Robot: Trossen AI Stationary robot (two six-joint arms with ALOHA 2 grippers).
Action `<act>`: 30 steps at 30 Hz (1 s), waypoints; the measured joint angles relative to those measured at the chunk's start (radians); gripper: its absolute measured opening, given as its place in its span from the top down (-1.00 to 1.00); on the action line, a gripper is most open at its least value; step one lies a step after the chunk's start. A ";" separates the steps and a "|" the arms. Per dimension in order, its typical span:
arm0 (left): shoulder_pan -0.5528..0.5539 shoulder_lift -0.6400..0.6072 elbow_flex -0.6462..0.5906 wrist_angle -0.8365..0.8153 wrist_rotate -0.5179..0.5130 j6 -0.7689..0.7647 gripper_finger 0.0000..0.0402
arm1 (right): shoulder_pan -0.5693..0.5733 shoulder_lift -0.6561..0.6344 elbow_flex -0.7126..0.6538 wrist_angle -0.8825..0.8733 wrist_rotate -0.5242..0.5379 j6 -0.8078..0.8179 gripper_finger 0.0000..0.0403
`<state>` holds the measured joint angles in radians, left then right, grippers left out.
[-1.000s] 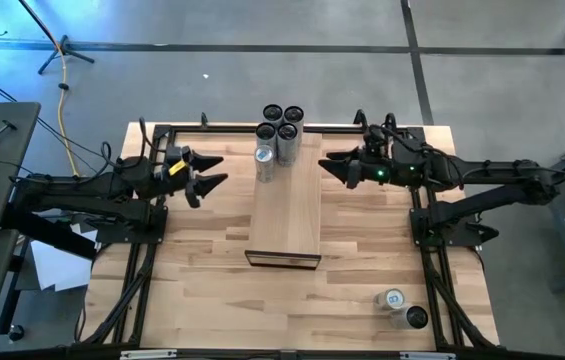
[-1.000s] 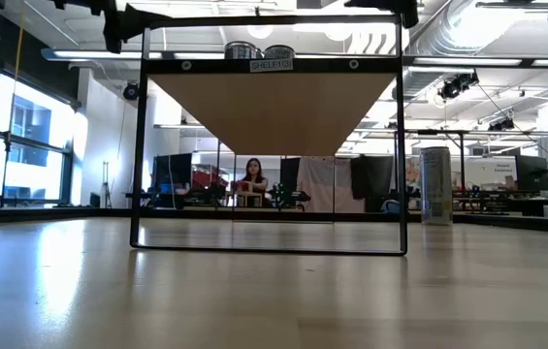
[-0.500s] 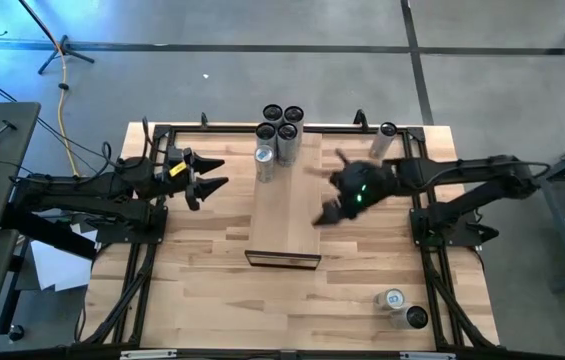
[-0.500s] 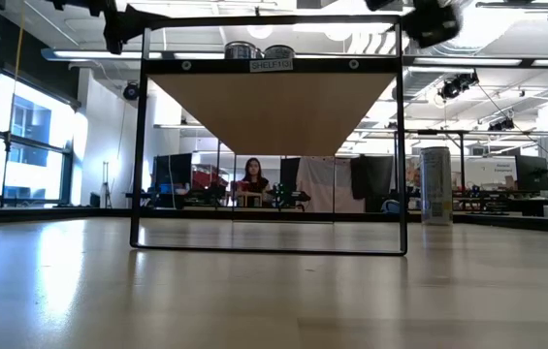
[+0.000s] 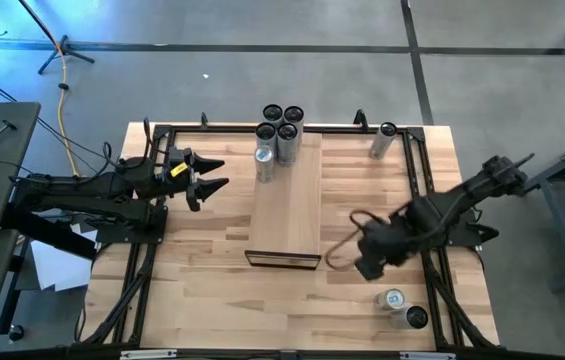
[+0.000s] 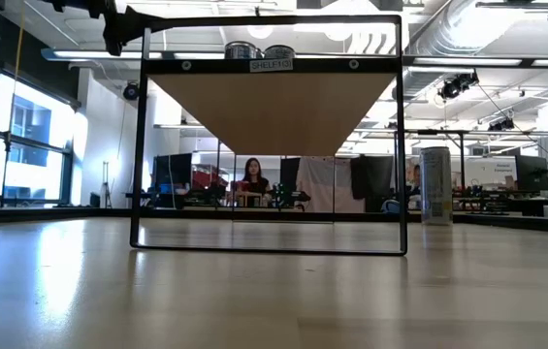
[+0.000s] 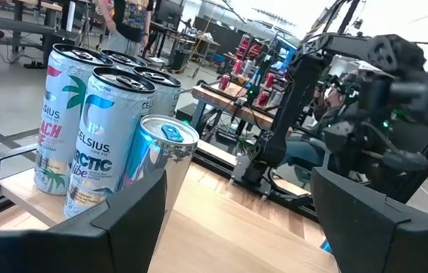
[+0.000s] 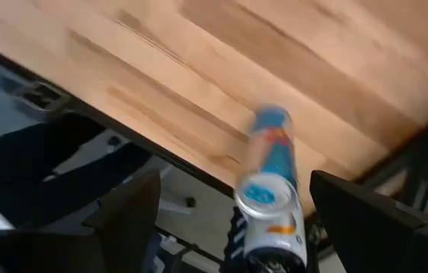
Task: Place canned beverage on shelf
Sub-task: Put the blue soda can on the shelf aligned with the blue soda can
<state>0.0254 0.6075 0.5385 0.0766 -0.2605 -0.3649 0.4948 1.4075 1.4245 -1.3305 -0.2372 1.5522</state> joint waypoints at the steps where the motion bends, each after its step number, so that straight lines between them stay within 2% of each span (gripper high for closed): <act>1: 0.000 0.000 0.000 -0.003 0.000 0.000 -0.47 | 0.024 0.001 -0.013 0.003 -0.003 0.033 -0.61; 6: 0.000 0.000 0.000 -0.007 0.000 0.000 -0.47 | 0.103 0.001 -0.093 0.062 -0.007 0.136 -0.61; 10: 0.000 0.000 0.000 -0.007 0.000 0.000 -0.47 | 0.136 0.001 -0.159 0.085 -0.040 0.159 -0.61; 16: 0.000 0.000 0.000 -0.007 0.000 0.000 -0.47 | 0.167 0.001 -0.247 0.184 -0.104 0.202 -0.61; 22: 0.000 0.000 0.000 -0.007 0.000 0.000 -0.47 | 0.176 0.001 -0.313 0.292 -0.108 0.228 -0.61; 30: 0.000 0.000 0.000 -0.007 -0.001 -0.001 -0.47 | 0.176 0.001 -0.371 0.323 -0.115 0.225 -0.61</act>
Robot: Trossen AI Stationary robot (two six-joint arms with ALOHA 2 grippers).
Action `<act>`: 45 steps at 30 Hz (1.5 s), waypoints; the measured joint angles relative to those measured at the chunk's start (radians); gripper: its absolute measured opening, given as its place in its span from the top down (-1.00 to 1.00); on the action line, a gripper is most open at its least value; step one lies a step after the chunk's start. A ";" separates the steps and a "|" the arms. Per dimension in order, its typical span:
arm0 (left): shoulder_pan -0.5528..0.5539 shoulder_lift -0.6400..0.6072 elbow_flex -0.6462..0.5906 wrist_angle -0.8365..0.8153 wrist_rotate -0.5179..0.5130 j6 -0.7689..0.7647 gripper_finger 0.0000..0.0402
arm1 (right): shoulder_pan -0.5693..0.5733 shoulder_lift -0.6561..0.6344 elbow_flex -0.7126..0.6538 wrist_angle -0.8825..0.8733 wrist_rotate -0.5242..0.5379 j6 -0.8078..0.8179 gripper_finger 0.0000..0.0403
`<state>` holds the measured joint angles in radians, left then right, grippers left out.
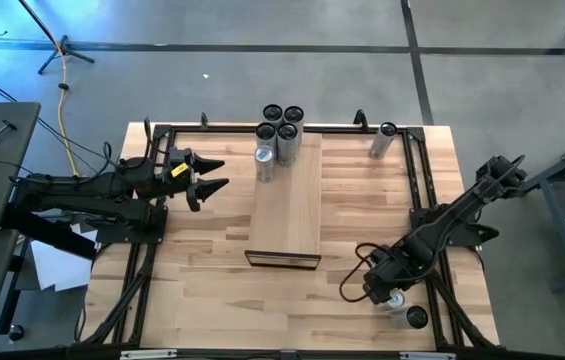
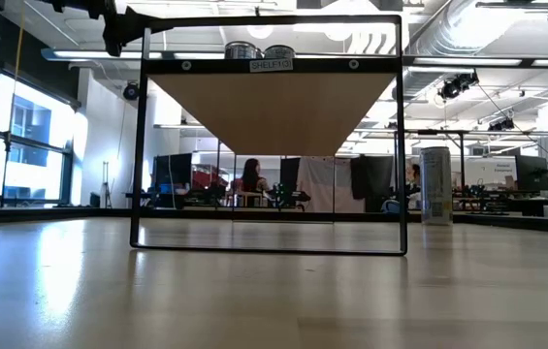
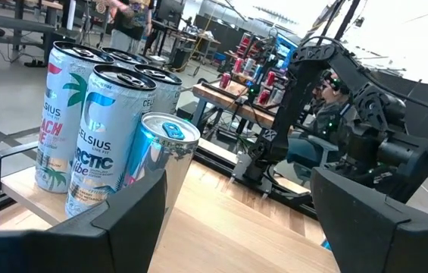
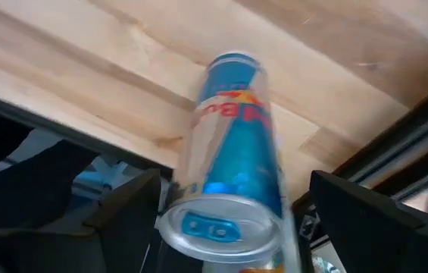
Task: Place canned beverage on shelf
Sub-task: Put the blue soda can on the shelf aligned with the blue soda can
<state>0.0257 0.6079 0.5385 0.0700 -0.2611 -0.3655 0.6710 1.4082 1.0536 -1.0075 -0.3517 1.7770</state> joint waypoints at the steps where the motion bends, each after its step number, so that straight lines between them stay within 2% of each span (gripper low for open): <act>1: 0.000 0.000 0.000 0.000 0.000 0.000 -0.47 | 0.000 0.000 -0.007 0.024 -0.006 0.000 -0.61; 7: 0.000 0.000 0.000 -0.009 0.000 -0.026 -0.47 | 0.024 0.006 -0.030 0.062 -0.058 0.015 -0.61; 18: 0.000 0.000 0.000 -0.029 -0.011 -0.028 -0.47 | 0.032 0.005 -0.030 0.063 0.001 0.067 -0.61; 29: 0.000 0.000 0.000 -0.029 -0.011 -0.054 -0.47 | 0.032 0.005 -0.030 0.053 -0.006 0.066 -0.50; 36: 0.000 0.000 0.000 -0.029 -0.011 -0.054 -0.47 | 0.032 0.005 -0.030 0.052 -0.007 0.065 -0.39; 45: 0.000 0.000 0.000 -0.029 -0.013 -0.054 -0.47 | 0.032 0.005 -0.029 0.051 -0.014 0.042 -0.14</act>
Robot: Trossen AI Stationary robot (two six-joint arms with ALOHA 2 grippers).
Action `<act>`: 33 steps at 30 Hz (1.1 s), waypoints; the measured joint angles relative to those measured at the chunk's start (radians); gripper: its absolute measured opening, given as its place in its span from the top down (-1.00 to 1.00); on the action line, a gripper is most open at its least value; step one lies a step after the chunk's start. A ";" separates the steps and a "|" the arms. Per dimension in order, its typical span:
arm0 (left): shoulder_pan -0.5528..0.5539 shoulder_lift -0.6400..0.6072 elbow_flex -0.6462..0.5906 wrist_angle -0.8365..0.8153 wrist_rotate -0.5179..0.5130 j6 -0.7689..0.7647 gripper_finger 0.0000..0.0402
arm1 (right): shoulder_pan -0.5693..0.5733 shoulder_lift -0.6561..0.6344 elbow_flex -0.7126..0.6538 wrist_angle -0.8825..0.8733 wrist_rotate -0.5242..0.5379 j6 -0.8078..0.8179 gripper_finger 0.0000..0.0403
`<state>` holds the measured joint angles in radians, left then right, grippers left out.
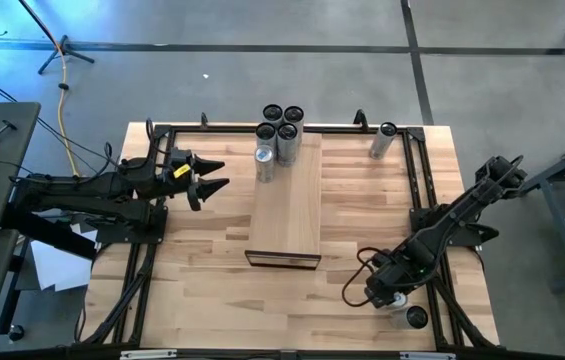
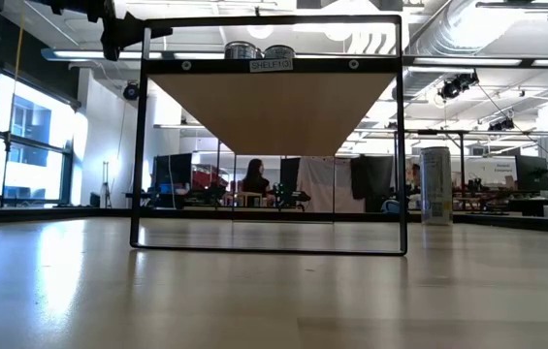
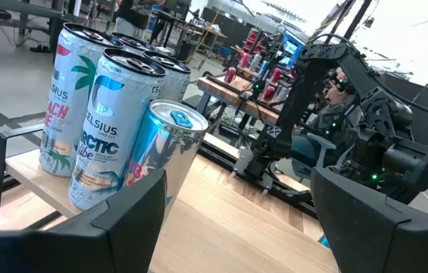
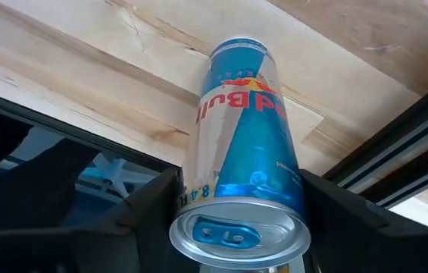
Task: Place canned beverage on shelf
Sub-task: Put the blue soda can on the shelf aligned with the blue soda can
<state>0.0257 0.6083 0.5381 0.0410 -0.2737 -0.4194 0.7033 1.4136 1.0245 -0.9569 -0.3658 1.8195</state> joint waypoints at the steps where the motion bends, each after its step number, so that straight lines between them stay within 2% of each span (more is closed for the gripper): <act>1: 0.000 0.000 0.000 0.000 0.000 0.000 -0.47 | 0.000 0.000 0.000 0.000 -0.005 -0.005 -0.13; 9: 0.000 0.000 0.000 0.034 0.000 0.001 -0.47 | -0.010 -0.011 0.032 0.001 -0.052 -0.145 -0.13; 16: 0.000 0.000 0.000 0.075 0.000 0.002 -0.47 | -0.055 -0.076 0.142 -0.047 -0.050 -0.334 -0.13; 21: 0.000 0.000 0.000 0.077 0.000 0.002 -0.47 | -0.132 -0.129 0.253 -0.027 -0.109 -0.414 -0.13; 25: 0.000 0.000 0.000 0.079 0.000 0.002 -0.47 | -0.220 -0.133 0.359 -0.005 -0.103 -0.500 -0.13; 28: 0.000 0.000 0.000 0.109 0.000 0.002 -0.47 | -0.298 -0.130 0.411 0.044 -0.066 -0.595 -0.13; 33: 0.000 0.000 0.013 0.183 0.029 0.002 -0.47 | -0.427 -0.128 0.446 0.204 0.078 -0.812 -0.13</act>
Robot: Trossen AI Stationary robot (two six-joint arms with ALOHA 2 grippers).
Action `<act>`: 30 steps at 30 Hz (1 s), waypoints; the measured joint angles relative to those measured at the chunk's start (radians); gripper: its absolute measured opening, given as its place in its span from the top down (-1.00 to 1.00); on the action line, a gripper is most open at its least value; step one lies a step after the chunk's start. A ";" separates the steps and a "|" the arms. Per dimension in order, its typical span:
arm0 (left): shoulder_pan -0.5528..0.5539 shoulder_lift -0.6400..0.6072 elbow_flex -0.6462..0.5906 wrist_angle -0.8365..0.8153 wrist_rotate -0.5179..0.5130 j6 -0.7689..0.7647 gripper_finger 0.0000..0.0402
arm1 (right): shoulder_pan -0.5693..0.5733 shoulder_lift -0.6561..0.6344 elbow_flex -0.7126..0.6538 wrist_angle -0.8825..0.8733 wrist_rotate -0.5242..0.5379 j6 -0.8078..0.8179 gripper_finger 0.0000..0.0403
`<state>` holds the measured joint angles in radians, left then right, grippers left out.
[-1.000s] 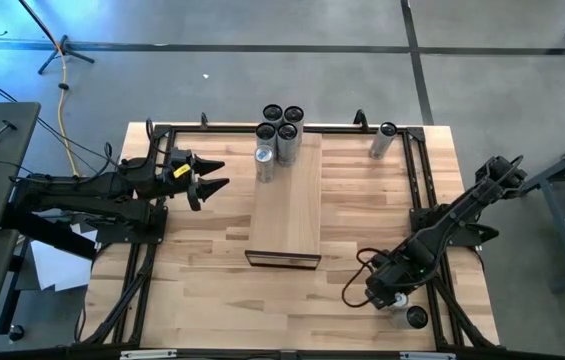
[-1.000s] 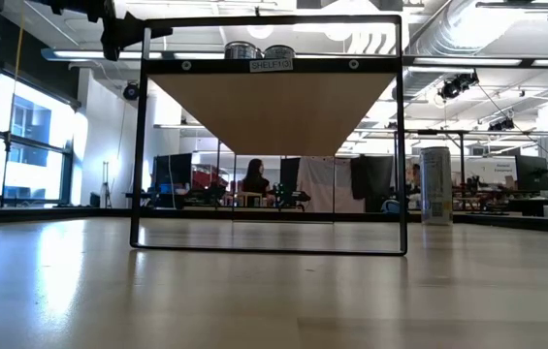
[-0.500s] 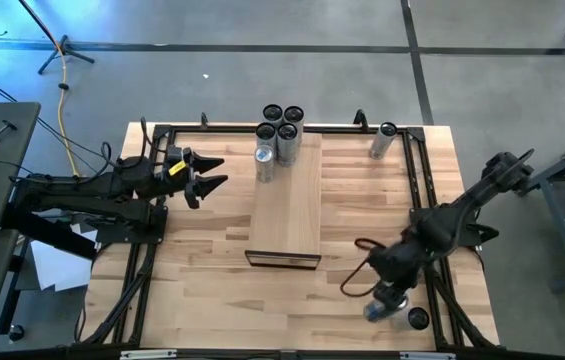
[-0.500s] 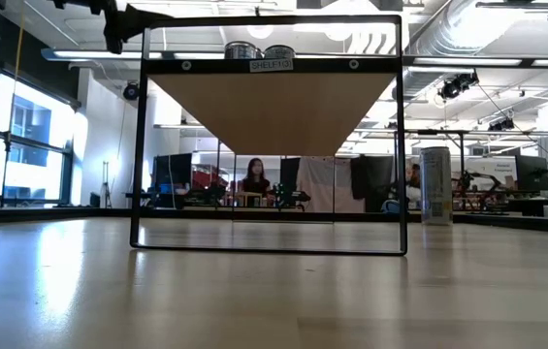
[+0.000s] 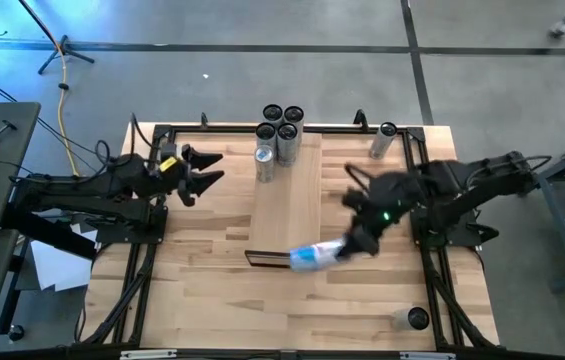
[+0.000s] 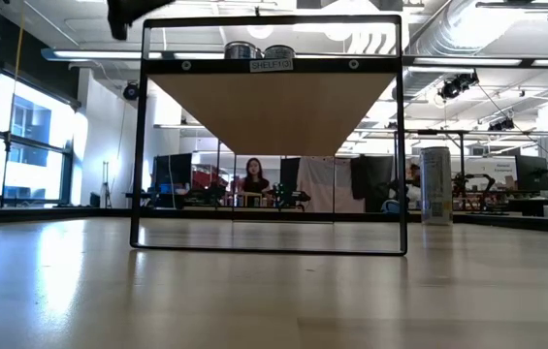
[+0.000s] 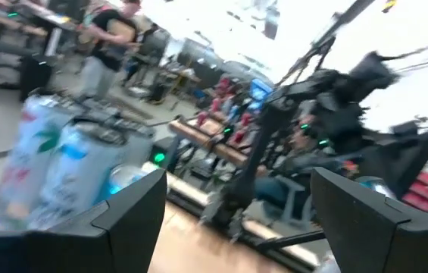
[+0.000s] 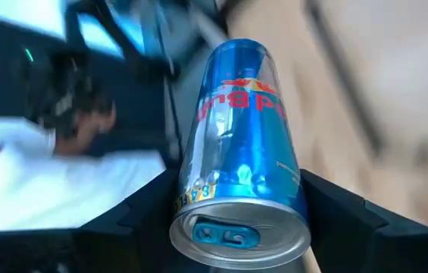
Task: Place canned beverage on shelf
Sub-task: Put the blue soda can on the shelf aligned with the blue soda can
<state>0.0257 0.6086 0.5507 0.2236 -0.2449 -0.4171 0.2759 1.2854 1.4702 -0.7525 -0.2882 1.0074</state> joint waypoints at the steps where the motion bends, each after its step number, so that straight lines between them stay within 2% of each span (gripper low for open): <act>1: 0.000 0.000 0.009 0.007 0.014 0.000 -0.47 | -0.023 0.000 0.002 0.030 0.025 -0.047 -0.13; 7: -0.002 0.000 0.090 0.014 0.089 -0.016 -0.47 | -0.136 0.003 0.003 0.156 0.084 -0.313 -0.14; 18: -0.082 0.085 0.198 0.006 0.048 0.153 -0.47 | -0.237 0.008 0.003 0.190 0.319 -0.782 -0.13; 23: -0.115 0.175 0.224 -0.041 -0.002 0.216 -0.47 | -0.274 0.027 0.003 0.187 0.316 -0.911 -0.14; 30: -0.132 0.273 0.270 -0.076 -0.009 0.237 -0.47 | -0.299 0.034 0.003 0.147 0.253 -0.930 -0.14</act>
<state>-0.1059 0.8813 0.8211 0.1476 -0.2539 -0.1803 -0.0227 1.3190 1.4731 -0.6059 -0.0350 0.0772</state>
